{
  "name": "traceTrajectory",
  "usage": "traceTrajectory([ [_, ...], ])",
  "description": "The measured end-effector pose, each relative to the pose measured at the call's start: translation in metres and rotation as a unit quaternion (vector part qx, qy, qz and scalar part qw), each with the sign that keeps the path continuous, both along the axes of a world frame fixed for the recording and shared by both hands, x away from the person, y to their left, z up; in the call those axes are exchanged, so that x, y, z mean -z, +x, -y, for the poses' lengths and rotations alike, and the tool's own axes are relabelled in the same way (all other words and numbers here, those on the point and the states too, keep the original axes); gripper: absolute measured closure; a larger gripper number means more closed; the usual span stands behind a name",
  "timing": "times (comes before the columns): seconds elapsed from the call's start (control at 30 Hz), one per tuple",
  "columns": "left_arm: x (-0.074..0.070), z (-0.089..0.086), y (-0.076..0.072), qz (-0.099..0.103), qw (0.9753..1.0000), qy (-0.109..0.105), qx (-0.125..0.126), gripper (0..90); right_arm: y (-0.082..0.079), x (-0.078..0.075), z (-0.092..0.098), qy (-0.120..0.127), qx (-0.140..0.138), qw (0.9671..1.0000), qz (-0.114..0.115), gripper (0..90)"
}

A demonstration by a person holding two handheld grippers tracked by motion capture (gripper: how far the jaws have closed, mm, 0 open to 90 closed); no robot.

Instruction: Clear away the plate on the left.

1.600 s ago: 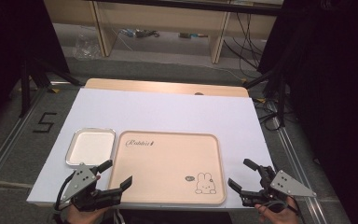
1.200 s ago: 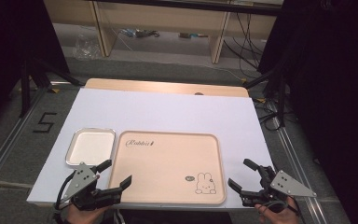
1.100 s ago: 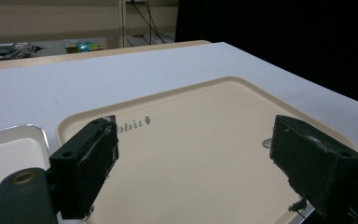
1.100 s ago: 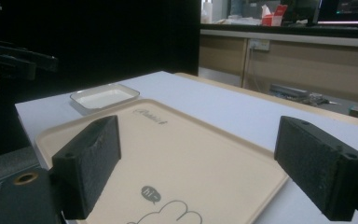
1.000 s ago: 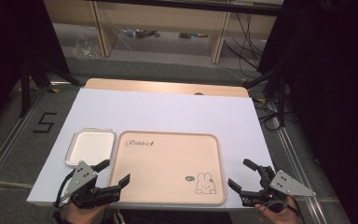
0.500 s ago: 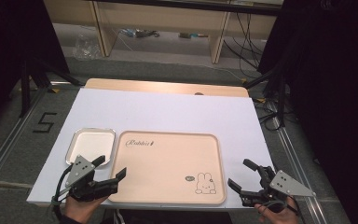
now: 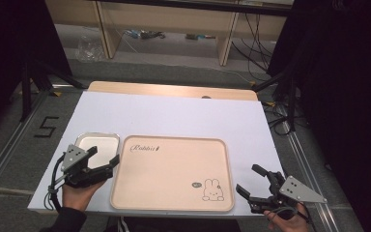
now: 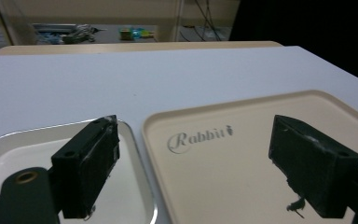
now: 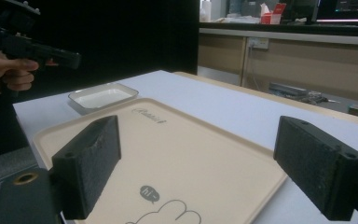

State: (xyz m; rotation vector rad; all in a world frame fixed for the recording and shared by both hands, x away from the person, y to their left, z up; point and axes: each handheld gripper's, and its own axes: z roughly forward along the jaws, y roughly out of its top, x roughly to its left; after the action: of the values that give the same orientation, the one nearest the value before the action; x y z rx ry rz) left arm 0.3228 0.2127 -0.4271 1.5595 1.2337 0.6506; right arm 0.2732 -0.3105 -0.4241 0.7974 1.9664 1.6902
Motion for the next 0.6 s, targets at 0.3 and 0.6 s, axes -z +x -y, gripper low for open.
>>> traceTrajectory([
  [0.3,0.009,-0.009,0.033,-0.022,0.9982,0.043,-0.034,15.8,0.000,0.000,0.000,0.004,-0.002,1.0000,0.001,15.4],
  [0.6,0.015,-0.027,0.056,-0.051,0.9968,0.031,-0.053,15.7,0.000,-0.001,0.002,-0.011,0.005,0.9998,0.014,15.4],
])
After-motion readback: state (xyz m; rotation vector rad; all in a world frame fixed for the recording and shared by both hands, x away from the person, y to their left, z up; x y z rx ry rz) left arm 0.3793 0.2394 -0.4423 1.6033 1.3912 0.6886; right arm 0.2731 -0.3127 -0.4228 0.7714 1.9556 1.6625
